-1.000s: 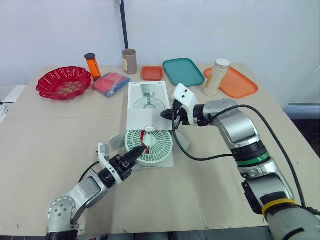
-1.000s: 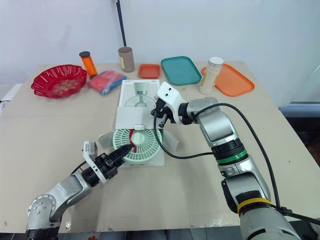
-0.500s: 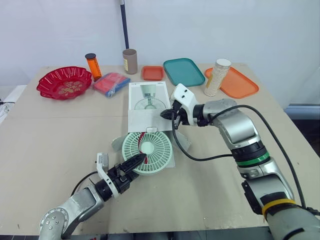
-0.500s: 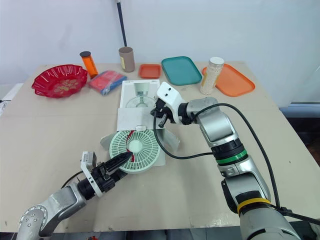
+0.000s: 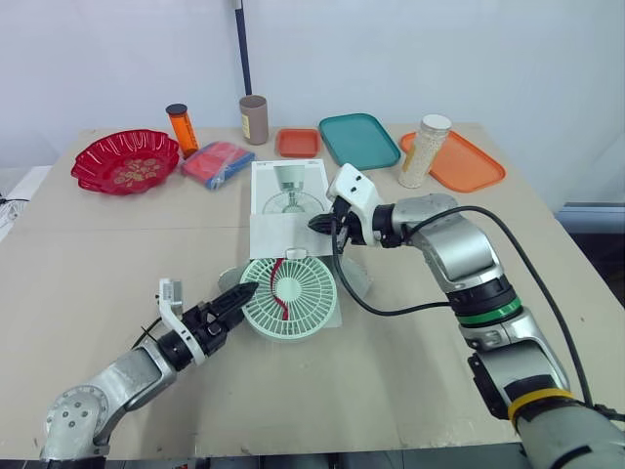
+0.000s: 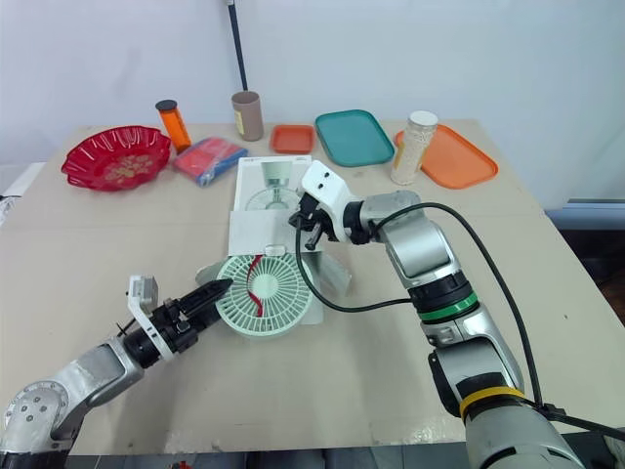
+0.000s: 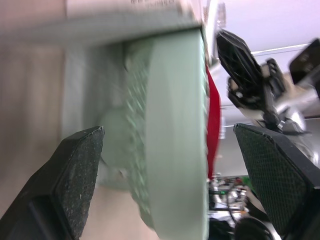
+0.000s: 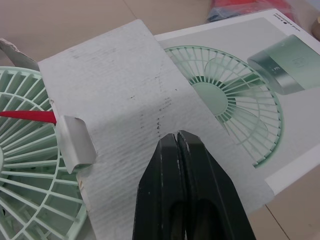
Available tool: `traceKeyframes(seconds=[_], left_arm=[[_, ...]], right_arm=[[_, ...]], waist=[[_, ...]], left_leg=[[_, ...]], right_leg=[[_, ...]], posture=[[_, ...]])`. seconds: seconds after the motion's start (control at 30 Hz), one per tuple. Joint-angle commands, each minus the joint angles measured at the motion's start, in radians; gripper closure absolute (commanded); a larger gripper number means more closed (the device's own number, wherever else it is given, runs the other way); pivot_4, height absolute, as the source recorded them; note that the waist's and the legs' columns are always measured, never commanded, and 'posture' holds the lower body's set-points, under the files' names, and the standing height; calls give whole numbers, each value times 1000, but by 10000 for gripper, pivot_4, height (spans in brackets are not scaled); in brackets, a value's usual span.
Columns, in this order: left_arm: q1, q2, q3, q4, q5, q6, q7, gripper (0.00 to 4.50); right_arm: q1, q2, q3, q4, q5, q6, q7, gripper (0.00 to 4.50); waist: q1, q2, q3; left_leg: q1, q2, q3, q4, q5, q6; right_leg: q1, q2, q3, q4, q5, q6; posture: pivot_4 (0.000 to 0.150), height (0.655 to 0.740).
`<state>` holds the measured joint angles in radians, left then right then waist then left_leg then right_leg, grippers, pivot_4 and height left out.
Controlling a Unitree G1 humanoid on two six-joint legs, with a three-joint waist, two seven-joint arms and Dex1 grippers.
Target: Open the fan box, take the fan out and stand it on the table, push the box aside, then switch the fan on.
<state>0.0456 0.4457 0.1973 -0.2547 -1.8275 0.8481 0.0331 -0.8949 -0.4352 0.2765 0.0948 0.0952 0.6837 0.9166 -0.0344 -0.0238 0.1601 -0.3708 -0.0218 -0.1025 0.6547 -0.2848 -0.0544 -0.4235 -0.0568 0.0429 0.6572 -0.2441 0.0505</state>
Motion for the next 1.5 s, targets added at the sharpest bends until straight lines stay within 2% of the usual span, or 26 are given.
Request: traceKeyframes(seconds=[0.03,0.13,0.23,0.37,0.43,1.03,1.1,1.17,1.27,1.5], left_arm=[[-7,12,-7,4,-11,25,-19,885],[-38,6,-14,31,0,29,-22,885],[-81,1,-16,54,-2,32,-22,8258],[-114,-17,-39,80,11,48,-31,22528],[-116,-34,-51,86,12,50,-22,25979],[99,-19,-43,-25,-23,51,-14,25980],[100,-16,-42,-20,-10,50,-31,15807],[102,-14,-40,-14,-4,51,-43,10901],[97,-15,-37,-13,36,48,-77,661],[76,-8,-8,-9,58,46,-118,661]], right_arm=[[-22,7,-7,-21,10,-17,1,45000],[-20,11,-7,-23,9,-17,-2,45000],[-17,12,-6,-27,9,-16,-2,45000],[-17,13,-5,-25,6,-19,-3,45000],[-16,12,-6,-27,6,-18,-4,45000],[-10,9,-6,-36,8,-13,-4,45000],[-10,9,-6,-36,9,-13,-4,45000],[-12,10,-7,-36,10,-11,-4,45000],[-14,10,-7,-35,9,-11,-5,45000],[-18,13,-10,-28,10,-13,-7,45000]], waist=[[0,0,0],[0,0,0],[1,0,0],[0,0,0],[0,0,0],[-2,0,0],[-1,0,0],[-2,0,0],[-2,0,0],[-2,0,0]], left_leg=[[0,0,0,0,0,0],[0,0,0,0,0,1],[0,0,-1,0,0,1],[0,0,0,0,0,0],[0,0,-1,0,1,-2],[0,0,0,0,0,0],[0,0,0,0,0,1],[1,0,0,0,-1,1],[1,0,0,-1,-1,1],[0,0,0,-1,-1,1]], right_leg=[[0,0,0,0,0,0],[0,0,0,0,0,0],[0,0,-1,0,0,0],[0,0,-1,0,1,0],[0,0,-1,-1,1,0],[0,0,0,-1,1,0],[1,0,0,-1,1,0],[1,0,0,-1,1,0],[1,0,-1,-1,1,0],[1,0,0,-1,1,0]], posture=[[1500,7400],[1500,7400],[1500,7400],[1500,7400],[1500,7400],[1500,7400],[1500,7400],[1500,7400],[1500,7400],[1500,7400]])
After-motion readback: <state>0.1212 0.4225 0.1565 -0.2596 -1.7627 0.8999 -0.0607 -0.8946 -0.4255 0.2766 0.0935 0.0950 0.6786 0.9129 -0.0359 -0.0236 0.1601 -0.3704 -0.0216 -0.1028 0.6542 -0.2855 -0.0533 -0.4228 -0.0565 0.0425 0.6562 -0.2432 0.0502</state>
